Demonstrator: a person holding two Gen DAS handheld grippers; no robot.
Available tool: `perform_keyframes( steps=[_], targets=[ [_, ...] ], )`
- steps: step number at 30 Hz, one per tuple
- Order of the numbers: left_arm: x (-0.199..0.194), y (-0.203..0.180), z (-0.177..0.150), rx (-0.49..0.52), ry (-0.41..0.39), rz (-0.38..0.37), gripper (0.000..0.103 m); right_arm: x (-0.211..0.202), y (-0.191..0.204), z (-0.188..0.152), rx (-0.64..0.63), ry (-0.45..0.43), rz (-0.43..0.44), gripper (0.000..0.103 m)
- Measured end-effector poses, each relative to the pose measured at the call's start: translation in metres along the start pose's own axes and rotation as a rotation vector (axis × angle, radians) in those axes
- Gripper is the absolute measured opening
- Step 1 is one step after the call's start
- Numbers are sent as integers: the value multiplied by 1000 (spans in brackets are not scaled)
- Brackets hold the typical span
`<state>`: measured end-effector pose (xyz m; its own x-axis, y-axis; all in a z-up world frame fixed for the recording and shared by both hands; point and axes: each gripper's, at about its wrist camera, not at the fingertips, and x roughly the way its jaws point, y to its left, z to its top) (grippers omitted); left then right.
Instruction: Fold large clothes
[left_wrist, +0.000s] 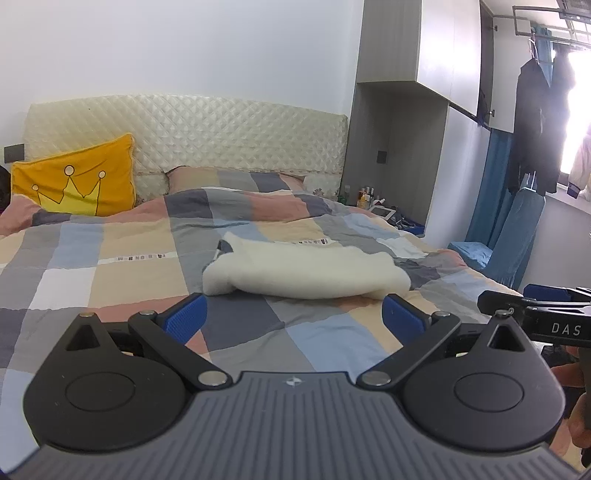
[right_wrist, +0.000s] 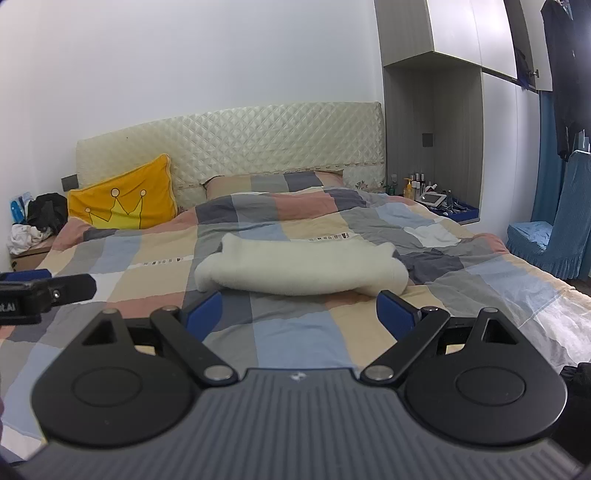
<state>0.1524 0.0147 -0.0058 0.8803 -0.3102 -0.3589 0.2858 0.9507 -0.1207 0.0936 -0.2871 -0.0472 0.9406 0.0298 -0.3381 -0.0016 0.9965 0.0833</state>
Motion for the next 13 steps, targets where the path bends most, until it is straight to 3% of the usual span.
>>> perform_keyframes(
  steps=[13],
  targets=[
    [0, 0, -1, -3, 0, -2, 102, -2, -1, -4, 3, 5, -13, 92]
  ],
)
